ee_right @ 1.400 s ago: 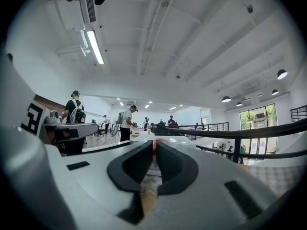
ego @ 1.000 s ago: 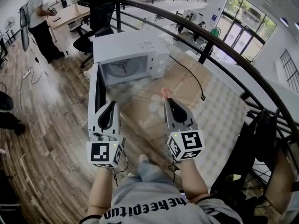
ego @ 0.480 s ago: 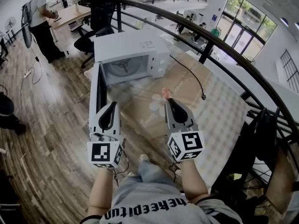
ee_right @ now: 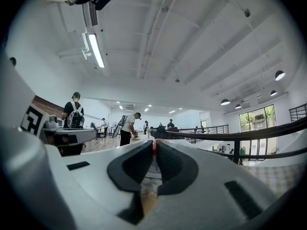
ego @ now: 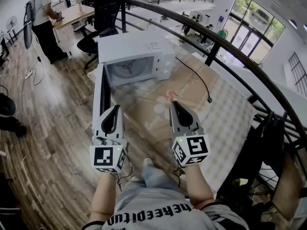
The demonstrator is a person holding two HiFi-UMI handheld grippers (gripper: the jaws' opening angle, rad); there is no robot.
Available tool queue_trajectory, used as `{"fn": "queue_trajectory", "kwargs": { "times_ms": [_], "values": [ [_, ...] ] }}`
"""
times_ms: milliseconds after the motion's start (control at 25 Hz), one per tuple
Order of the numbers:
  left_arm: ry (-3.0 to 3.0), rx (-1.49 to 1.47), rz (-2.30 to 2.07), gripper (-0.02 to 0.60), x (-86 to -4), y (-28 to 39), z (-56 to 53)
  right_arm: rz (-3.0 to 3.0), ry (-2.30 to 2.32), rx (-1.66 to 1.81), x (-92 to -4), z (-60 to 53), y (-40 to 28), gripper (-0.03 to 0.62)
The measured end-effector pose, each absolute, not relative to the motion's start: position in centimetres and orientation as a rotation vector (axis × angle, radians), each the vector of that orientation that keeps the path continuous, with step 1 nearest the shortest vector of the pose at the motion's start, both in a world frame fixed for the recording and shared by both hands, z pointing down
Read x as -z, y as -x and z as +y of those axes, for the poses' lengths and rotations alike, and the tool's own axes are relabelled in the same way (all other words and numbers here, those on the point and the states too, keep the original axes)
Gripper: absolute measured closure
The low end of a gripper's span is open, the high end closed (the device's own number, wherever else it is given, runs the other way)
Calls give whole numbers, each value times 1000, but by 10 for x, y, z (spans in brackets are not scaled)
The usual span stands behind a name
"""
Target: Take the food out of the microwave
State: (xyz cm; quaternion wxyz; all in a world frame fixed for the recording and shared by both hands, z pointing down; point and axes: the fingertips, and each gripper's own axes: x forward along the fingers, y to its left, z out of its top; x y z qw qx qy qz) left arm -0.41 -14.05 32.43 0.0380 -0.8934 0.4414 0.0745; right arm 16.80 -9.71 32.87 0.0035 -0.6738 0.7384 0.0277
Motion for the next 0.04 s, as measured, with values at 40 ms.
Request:
{"fn": "queue_trajectory", "kwargs": {
  "times_ms": [40],
  "values": [
    [2741,-228,1355,571,-325,4,-141,2314,2112,-87,-329,-97,-168,568]
  ]
}}
